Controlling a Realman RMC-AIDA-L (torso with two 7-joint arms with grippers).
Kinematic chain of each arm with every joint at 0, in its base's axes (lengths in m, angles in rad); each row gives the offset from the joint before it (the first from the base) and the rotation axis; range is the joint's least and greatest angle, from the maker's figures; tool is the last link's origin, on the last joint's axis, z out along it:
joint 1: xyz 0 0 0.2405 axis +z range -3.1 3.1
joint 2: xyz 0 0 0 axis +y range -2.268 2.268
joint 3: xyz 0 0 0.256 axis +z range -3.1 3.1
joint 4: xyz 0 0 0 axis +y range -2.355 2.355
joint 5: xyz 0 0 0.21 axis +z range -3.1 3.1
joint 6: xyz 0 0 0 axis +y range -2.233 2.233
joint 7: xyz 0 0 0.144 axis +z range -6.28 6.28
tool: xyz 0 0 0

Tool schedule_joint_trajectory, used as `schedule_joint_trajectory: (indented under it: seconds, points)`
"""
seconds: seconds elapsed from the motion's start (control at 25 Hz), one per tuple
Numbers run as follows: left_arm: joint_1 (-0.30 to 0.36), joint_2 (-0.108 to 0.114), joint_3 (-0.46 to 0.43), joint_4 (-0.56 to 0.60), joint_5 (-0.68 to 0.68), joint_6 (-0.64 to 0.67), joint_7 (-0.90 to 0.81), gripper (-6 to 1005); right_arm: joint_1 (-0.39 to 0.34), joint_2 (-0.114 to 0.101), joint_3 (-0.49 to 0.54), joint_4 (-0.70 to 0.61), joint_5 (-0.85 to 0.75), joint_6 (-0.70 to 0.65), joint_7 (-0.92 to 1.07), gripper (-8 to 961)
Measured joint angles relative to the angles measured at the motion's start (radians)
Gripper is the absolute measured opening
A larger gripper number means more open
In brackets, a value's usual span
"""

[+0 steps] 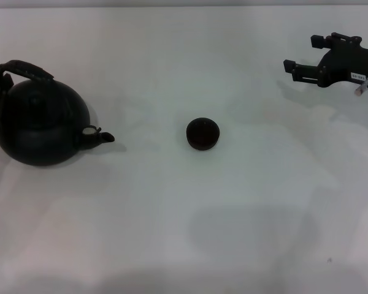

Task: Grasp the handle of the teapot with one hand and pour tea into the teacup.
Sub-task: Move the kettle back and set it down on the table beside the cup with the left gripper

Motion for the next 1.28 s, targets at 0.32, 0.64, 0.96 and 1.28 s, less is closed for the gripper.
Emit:
schedule_joint_trajectory:
  seconds: [0.32,0.64,0.96,1.28]
  points:
    - [0.000,-0.002,0.000,-0.001,0.000,0.007,0.027,144,0.000,0.000,0.000,0.002,0.000,-0.003,0.000,842]
    - [-0.001,-0.001,0.000,-0.006,0.000,0.008,0.030,197,0.000,0.000,0.000,0.003,0.000,-0.004,-0.001,842]
    - [0.011,-0.002,0.000,-0.011,-0.009,0.002,0.066,329,0.000,0.002,0.000,0.005,0.000,-0.005,-0.001,842]
    - [0.040,-0.003,0.001,-0.008,-0.014,-0.076,0.068,577,0.000,0.002,0.000,0.012,0.000,-0.005,-0.001,842]
